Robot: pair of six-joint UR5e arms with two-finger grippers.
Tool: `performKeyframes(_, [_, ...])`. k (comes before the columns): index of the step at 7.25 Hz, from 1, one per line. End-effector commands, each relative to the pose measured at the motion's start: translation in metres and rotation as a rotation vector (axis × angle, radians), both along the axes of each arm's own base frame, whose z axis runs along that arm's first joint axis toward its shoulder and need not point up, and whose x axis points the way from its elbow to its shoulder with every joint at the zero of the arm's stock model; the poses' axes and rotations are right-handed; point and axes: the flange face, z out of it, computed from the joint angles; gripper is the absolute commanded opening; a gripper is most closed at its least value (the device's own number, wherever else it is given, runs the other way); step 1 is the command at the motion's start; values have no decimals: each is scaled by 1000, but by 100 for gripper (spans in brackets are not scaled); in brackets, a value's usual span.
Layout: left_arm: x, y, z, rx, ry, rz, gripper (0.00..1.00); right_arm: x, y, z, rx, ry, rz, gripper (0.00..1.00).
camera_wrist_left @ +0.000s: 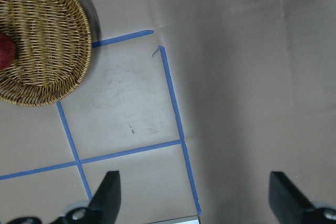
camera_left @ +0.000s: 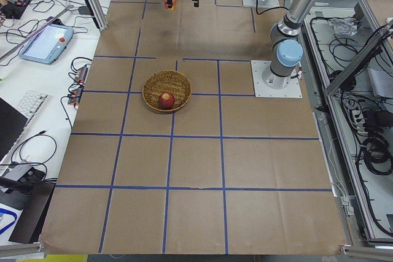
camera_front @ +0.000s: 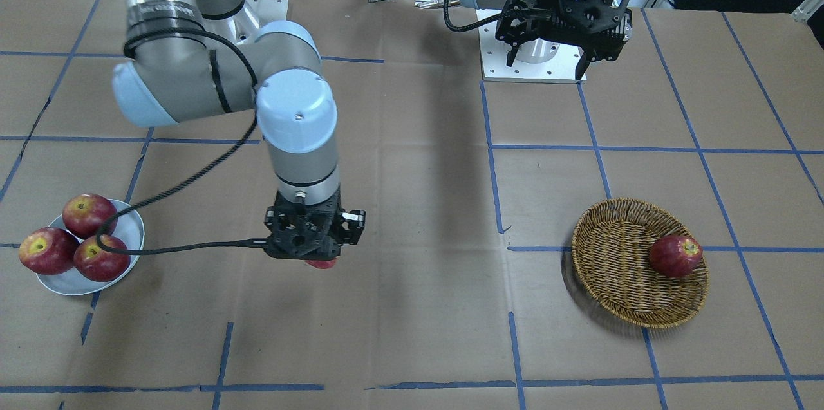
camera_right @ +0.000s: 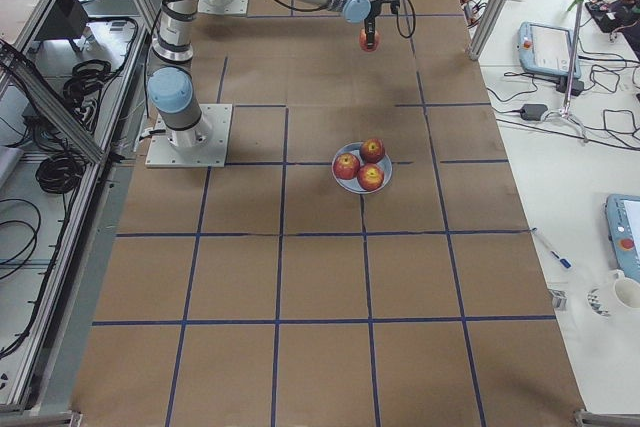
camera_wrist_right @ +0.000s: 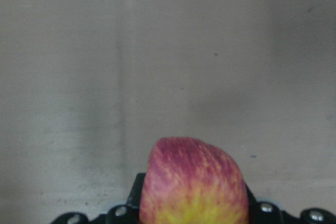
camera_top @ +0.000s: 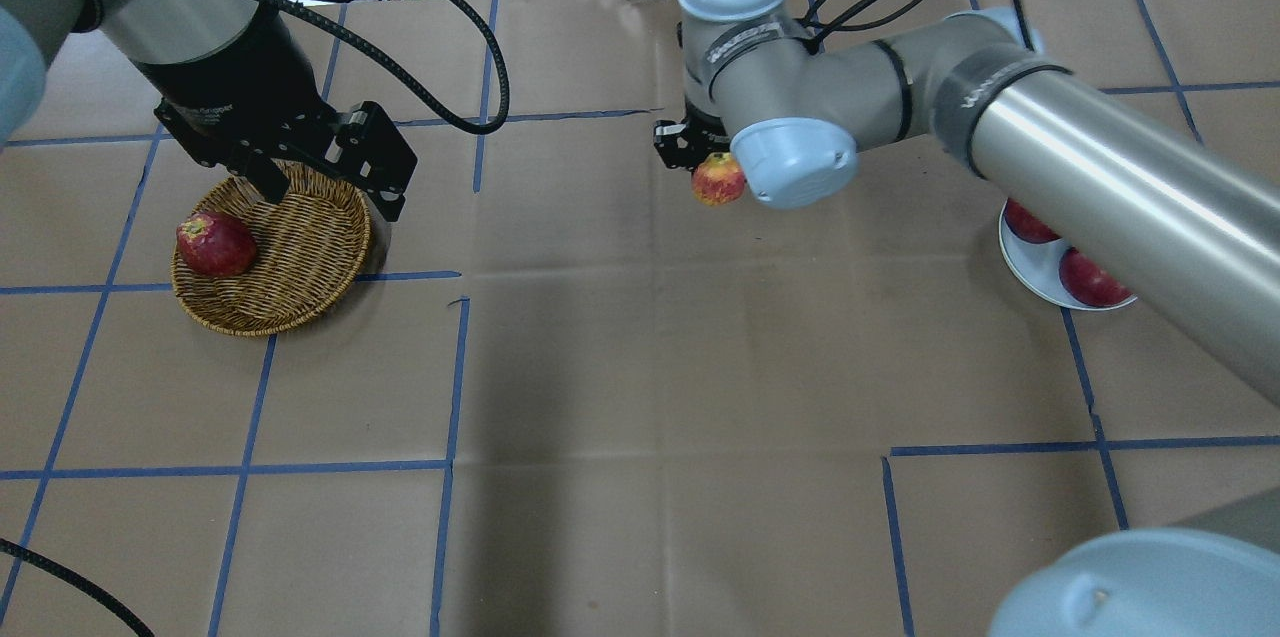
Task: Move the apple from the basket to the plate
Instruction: 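Lift the apple with the right gripper and carry it over the white plate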
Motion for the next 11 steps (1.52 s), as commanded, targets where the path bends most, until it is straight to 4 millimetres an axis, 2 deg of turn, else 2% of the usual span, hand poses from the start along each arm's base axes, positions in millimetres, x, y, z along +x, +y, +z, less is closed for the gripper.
performKeyframes(1, [0,0,0,0,2,-1,99,-132,-4,55,33,31,42,46])
performKeyframes(3, [0,0,0,0,2,-1,99,-255,-3,54,57,52,138,46])
performKeyframes(4, [0,0,-1,2,2,-1,99,-303,2,46,70,56,175,46])
performKeyframes(6, [0,4,-5,9,0,-1,99,-380,13,29,96,47,230,46])
performKeyframes(7, [0,4,-5,11,0,-1,99,-396,19,10,92,23,217,46])
performKeyframes(8, [0,4,-5,9,0,-1,99,-394,25,-15,56,42,229,46])
performKeyframes(11, [0,4,-5,9,0,-1,99,-392,30,-46,61,37,231,46])
